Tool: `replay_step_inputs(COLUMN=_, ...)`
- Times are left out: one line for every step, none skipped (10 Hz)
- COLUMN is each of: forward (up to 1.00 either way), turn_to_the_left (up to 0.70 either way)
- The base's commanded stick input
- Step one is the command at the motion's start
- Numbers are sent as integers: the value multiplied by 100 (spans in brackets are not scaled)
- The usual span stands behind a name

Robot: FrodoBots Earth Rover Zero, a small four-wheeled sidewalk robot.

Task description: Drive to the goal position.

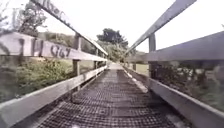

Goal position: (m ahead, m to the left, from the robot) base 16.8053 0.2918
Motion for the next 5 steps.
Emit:
replay_step_inputs(forward=89, turn_to_the_left=0)
replay_step_inputs(forward=99, turn_to_the_left=0)
replay_step_inputs(forward=100, turn_to_the_left=0)
replay_step_inputs(forward=100, turn_to_the_left=0)
replay_step_inputs(forward=100, turn_to_the_left=0)
